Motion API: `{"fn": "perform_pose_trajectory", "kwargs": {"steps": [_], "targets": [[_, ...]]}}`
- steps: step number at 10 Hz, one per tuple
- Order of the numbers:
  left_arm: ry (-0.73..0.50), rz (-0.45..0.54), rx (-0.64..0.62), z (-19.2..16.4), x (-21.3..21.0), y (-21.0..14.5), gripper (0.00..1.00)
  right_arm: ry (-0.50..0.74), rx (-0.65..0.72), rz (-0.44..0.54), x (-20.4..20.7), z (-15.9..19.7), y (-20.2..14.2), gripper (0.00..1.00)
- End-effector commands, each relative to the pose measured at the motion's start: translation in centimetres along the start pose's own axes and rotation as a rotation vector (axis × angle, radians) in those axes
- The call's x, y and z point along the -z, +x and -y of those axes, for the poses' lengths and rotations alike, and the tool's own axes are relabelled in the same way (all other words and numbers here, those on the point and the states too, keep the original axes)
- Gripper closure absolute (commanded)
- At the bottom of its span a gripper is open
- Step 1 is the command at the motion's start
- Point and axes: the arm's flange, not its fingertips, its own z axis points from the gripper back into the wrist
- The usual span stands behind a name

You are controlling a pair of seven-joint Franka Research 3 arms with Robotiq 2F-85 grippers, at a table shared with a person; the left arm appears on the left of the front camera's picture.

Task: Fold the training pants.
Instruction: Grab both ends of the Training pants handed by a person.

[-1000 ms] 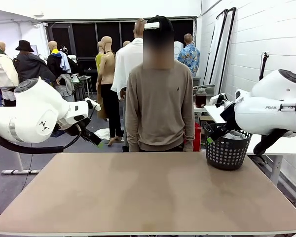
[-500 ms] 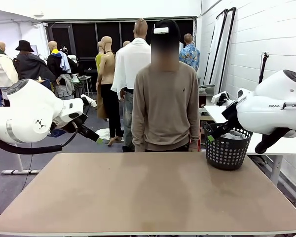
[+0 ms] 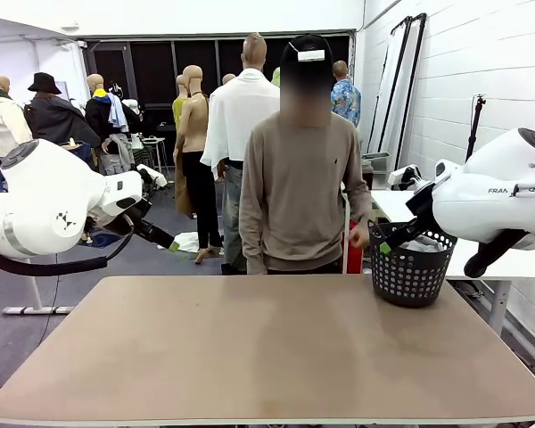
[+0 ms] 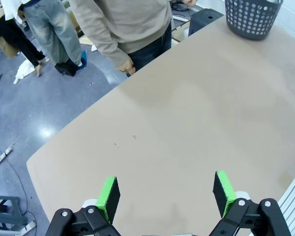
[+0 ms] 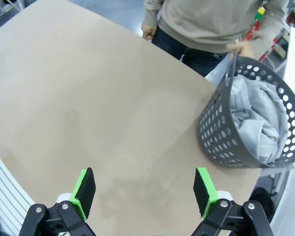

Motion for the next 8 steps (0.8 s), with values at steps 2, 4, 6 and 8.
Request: {"fn": "perform_pose_trajectory", "kwargs": {"steps": [2, 4, 6, 8], "targets": [[0.031, 0.008, -0.009, 0.4, -0.6, -2.7, 0.0, -0.012, 0.028, 0.007, 0.9, 0.1, -1.0, 0.0], [0.01, 0.009, -0.006, -0.4, -0.5, 0.0, 0.0, -0.003, 0.006, -0.004, 0.3, 0.2, -0.1, 0.0], [0.01, 0.009, -0.006, -0.4, -0.5, 0.0, 0.0, -0.003, 0.006, -0.004, 0.3, 0.2, -0.1, 0.0], [0.01, 0.009, -0.006, -0.4, -0.5, 0.0, 0.0, -0.003, 0.006, -0.004, 0.3, 0.2, -0.1, 0.0]]}}
